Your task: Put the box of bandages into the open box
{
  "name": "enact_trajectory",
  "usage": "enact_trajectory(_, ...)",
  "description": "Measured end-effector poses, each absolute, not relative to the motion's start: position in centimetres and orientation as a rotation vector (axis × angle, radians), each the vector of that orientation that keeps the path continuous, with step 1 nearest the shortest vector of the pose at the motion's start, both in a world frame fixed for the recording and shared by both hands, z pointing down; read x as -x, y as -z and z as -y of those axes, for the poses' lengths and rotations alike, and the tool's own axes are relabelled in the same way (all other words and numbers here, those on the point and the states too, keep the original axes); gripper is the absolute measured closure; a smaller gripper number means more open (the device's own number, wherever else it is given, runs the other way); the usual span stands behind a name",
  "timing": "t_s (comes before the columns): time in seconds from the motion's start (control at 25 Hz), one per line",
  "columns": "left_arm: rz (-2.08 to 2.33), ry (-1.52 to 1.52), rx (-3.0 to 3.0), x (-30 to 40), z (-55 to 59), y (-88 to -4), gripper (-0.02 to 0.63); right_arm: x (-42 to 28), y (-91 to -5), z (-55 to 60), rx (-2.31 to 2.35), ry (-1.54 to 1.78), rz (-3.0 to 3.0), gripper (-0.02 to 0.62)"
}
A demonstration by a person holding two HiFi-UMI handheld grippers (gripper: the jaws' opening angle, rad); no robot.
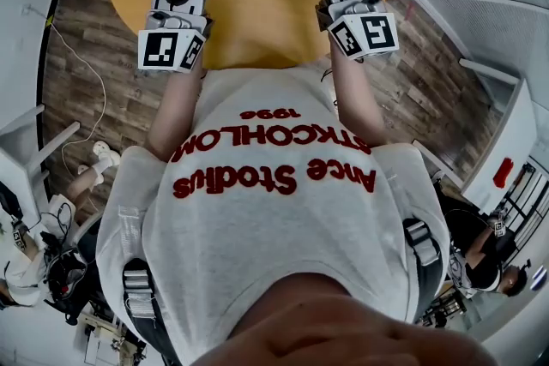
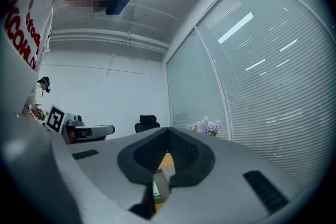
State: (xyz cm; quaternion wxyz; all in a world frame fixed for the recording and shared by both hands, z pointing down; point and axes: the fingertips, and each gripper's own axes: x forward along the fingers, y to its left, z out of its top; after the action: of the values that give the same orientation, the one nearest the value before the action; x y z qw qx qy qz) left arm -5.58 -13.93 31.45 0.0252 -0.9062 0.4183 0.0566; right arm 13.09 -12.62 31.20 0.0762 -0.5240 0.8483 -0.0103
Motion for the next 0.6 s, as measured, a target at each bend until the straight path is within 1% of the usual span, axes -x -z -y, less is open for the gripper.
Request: enact_trajectory(0.6, -1.280, -0.172, 2.796, 5.79, 13.78, -31.14, 0.600, -12.31, -31.08, 12.39, 1.565, 0.022, -2.570, 0.588)
